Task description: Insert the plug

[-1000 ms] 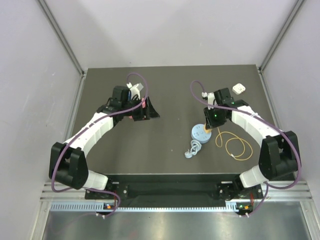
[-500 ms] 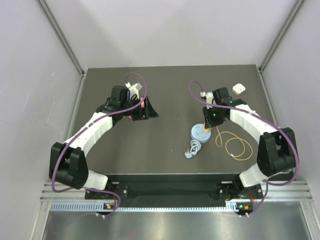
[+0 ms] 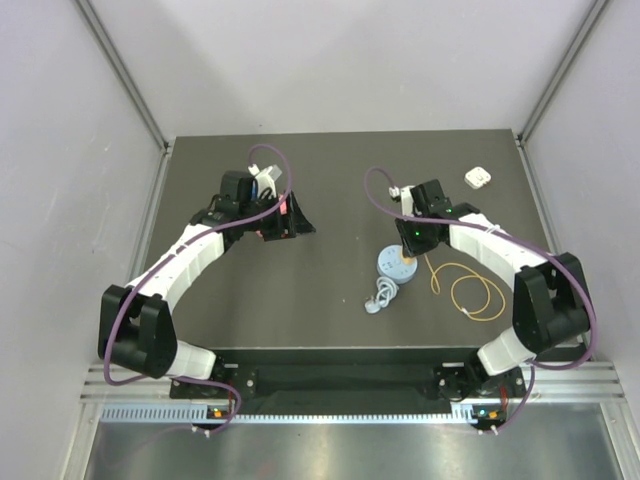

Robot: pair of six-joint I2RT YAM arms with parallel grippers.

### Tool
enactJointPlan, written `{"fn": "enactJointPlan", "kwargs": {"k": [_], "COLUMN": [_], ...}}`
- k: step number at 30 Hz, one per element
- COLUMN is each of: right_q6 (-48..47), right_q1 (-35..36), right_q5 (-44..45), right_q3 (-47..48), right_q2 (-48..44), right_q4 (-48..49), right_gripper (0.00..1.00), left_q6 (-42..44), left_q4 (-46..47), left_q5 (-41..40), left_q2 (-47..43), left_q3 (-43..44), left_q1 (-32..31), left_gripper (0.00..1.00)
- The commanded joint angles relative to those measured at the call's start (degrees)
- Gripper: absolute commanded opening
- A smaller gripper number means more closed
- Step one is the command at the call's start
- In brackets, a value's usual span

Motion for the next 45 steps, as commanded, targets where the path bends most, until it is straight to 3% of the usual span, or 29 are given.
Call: {"fn": "enactJointPlan", "kwargs": {"k": [1, 14, 19, 23, 28, 32, 39, 43, 45], "right_q6": [3.2, 5.31, 6.63, 6.98, 7.07, 7.33, 7.77, 7.5, 7.77], "right_q1": [2.11, 5.62, 5.71, 5.71, 4.31, 2.29, 1.23, -0.17, -0.79], "right_q5": [1.59, 2.83, 10.36, 17.76, 17.68, 15.93, 14.35, 9.52, 9.25], "right_q3": [-3.33, -2.18, -1.92, 3.69, 9.06, 13.19, 18.73, 21.63, 22.34], "right_q2": [4.43, 11.54, 11.64, 12.34, 12.69, 14.88, 13.4, 11.91, 11.03], "right_q4": [1.18, 1.35, 1.27, -2.16, -2.6, -2.69, -1.82, -0.23, 0.47], "right_gripper": [0.0, 0.0, 0.0, 0.0, 0.01, 0.09, 0.47, 0.85, 0.94], "left_q6": [0.94, 1.03, 1.03, 1.03, 1.11, 1.47, 1.47, 1.47, 1.73], "left_q4": [0.72, 0.46, 0.72, 0.72, 0.64, 0.37, 0.55, 0.55, 0.37], "left_q5": [0.58, 0.5, 0.23, 0.06, -0.12, -0.65, -0.47, 0.05, 0.23], "left_q2": [-1.58, -2.2, -2.29, -2.02, -1.93, -2.2, -1.85, -1.76, -2.11], "left_q3": [1.01, 1.01, 1.01, 0.74, 0.74, 0.57, 0.48, 0.65, 0.57], "left_q1": [0.51, 1.3, 1.48, 1.48, 1.74, 1.92, 1.92, 2.01, 2.01], "left_gripper": [0.77, 0.77, 0.78, 0.78, 0.78, 0.78, 0.78, 0.78, 0.78]}}
